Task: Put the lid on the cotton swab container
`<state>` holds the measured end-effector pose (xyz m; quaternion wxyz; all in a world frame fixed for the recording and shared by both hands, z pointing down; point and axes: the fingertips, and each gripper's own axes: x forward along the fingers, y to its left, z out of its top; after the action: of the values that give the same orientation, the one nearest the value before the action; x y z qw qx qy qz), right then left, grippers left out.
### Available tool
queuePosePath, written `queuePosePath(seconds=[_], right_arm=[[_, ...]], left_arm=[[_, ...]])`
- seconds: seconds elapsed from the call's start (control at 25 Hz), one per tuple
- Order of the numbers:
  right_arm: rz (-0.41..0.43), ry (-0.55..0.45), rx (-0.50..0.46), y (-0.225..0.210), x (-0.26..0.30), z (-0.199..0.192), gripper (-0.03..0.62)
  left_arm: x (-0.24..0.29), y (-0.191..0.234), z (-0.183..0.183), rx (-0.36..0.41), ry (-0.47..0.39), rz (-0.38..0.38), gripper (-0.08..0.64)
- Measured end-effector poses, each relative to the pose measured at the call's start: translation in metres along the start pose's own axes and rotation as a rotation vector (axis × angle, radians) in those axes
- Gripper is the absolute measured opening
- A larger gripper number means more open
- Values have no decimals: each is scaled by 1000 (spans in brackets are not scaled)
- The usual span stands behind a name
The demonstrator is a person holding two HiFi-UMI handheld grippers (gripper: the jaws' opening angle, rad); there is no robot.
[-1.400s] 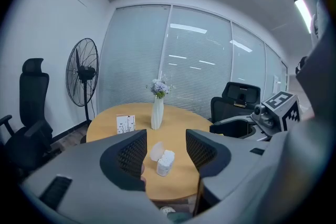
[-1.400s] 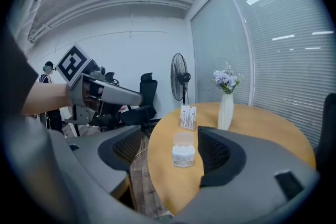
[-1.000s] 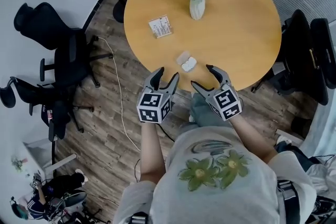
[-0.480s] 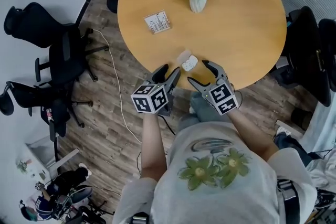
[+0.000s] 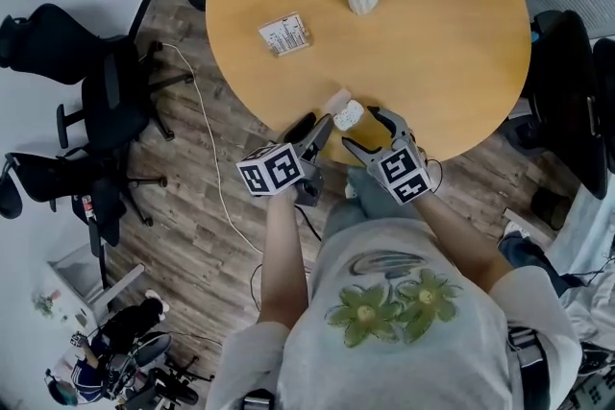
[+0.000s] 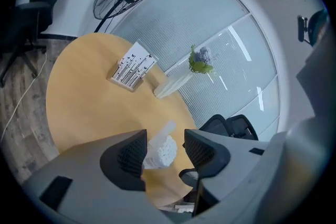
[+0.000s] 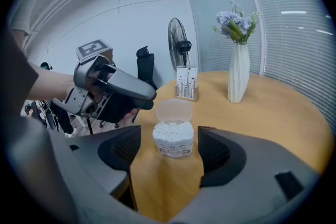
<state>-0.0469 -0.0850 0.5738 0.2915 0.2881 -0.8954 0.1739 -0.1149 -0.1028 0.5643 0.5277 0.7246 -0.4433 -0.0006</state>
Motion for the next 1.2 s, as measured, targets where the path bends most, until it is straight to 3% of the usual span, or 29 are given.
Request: queuePosePath(seconds=[0.2,0.28,0.84,1.2], right_arm=[[-4,37,-2,-3,10,-8,347],[0,52,-2,-4,14,-11,378],[8,84,15,-8,36,-25,380],[12,91,10,-7,44,-28,371]], left_arm=[[10,9,-6,-148,19,-50,222],[13,13,-6,-179,16,-55,222],[32,9,-12,-413,28,-196,216],[35,9,-10,-481,13,-225,206]])
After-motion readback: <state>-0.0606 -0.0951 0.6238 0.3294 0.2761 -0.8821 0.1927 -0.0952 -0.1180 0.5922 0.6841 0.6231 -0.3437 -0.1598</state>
